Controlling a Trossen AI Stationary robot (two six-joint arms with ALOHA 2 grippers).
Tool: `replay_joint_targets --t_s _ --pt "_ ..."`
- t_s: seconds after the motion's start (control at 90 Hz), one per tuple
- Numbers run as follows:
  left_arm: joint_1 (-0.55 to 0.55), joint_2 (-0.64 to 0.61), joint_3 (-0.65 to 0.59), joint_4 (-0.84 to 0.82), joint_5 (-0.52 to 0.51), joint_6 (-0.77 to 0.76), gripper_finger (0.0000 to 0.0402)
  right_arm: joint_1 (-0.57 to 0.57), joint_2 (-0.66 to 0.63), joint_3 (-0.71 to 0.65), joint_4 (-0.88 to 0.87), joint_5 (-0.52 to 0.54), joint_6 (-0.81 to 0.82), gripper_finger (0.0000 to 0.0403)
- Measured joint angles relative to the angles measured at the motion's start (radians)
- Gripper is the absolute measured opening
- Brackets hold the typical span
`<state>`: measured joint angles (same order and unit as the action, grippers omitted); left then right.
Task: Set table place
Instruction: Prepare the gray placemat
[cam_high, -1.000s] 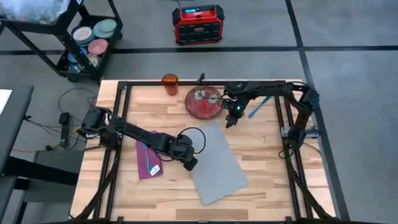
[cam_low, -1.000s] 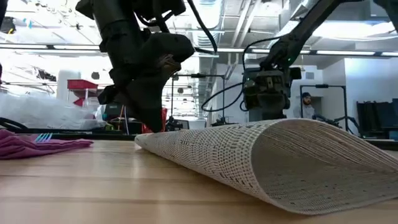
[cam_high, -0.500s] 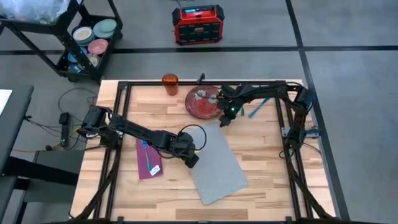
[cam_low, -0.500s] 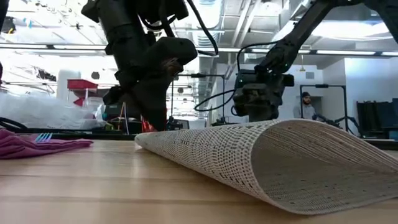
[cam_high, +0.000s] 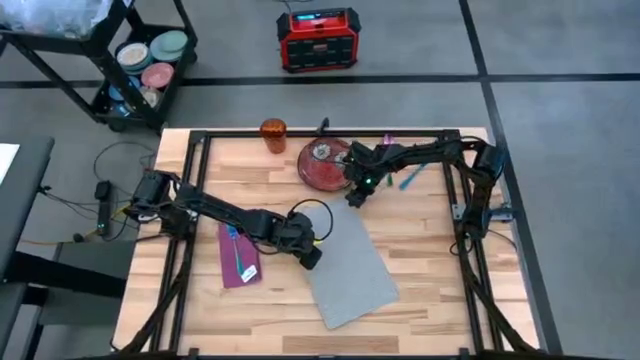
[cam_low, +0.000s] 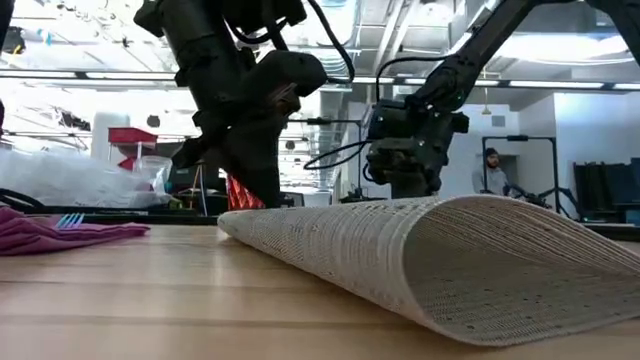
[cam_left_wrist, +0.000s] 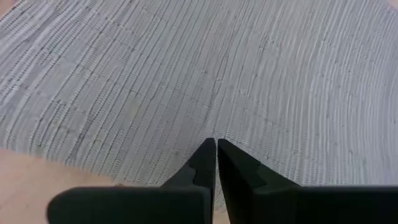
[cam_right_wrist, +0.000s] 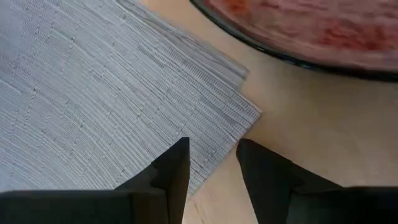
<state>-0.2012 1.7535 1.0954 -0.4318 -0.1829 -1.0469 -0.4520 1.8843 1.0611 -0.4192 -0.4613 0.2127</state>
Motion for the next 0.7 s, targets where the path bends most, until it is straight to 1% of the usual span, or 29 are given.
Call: replay_joint_targets --t_s 0.156,0.278,0.489,0.7 --pt "0.003 0.0 0.0 0.017 0.0 -0.021 0.0 0.03 0.003 0.0 0.051 0.0 0.0 0.0129" --pt "0.003 0.0 0.0 0.043 0.0 -0.024 0.0 0.048 0.003 0.0 0.078 -0.021 -0.001 0.0129" --pt "0.017 0.0 0.0 0.051 0.0 -0.018 0.0 0.062 0.002 0.0 0.125 -0.181 0.0 0.0126" --pt "0.038 0.0 0.0 0.051 -0.002 -0.004 0.0 0.068 0.0 0.029 0.12 -0.245 -0.004 0.0111"
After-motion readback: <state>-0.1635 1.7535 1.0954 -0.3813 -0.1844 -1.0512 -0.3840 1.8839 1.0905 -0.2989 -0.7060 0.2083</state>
